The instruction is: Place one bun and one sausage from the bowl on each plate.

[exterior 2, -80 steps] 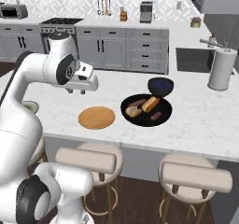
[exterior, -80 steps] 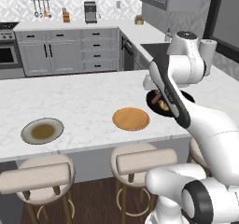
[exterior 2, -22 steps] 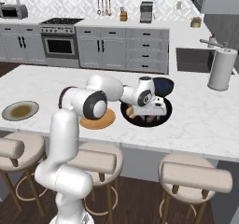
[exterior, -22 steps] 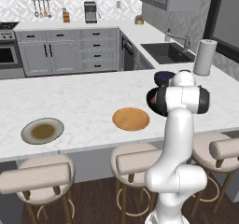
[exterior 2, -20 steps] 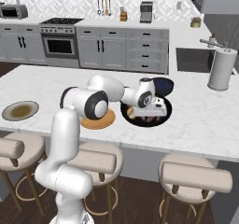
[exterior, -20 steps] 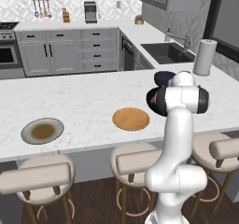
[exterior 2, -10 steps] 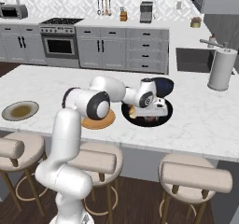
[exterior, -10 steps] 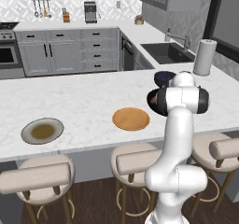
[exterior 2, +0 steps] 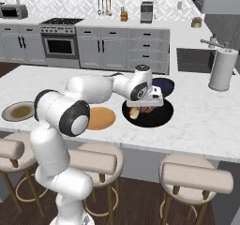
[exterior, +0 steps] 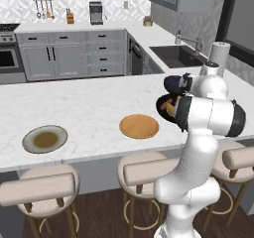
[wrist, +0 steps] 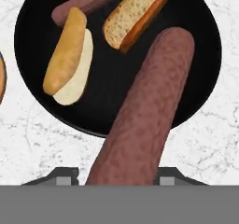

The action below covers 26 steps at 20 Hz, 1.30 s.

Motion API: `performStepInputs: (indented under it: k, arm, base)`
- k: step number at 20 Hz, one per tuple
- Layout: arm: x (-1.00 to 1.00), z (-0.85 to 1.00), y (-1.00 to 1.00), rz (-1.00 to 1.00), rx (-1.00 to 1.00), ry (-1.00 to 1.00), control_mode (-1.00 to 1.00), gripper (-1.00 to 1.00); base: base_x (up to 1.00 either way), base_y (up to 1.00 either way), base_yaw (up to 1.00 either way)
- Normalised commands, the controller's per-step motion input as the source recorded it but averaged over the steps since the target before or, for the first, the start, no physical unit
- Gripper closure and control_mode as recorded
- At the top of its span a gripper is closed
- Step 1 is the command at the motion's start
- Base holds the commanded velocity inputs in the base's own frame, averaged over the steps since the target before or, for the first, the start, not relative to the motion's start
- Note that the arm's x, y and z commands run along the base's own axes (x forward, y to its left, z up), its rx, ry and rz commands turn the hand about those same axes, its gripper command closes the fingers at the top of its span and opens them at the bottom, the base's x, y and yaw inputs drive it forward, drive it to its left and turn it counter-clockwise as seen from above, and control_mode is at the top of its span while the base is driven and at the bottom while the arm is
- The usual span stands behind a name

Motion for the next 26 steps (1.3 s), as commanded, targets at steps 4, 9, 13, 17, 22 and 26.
performStepInputs:
  k: [4,9,13,17,22,26]
  arm:
    - [-0.65,0.39,1.00,0.18,-0.05,-0.02,-1.00,1.00]
    - [-0.41,0.62,1.00,0.15,-0.06,0.01,-1.00,1.00]
    - [-0.32,0.10,1.00,0.10,0.00,0.07,-1.00,1.00]
    - [-0.28,-0.31,1.00,0.09,0.02,0.20,-1.00,1.00]
    - [0.01,-0.54,0.95,0.04,0.08,0.21,-1.00,1.00]
    - [0.65,-0.21,0.08,0.02,0.00,0.01,-1.00,1.00]
  base:
    - [0.00,0.00,0.00]
    - [0.00,0.00,0.00]
    - [0.00,0.00,0.00]
    - [0.00,0.00,0.00]
    - [0.00,0.00,0.00]
    - [0.00,0.00,0.00]
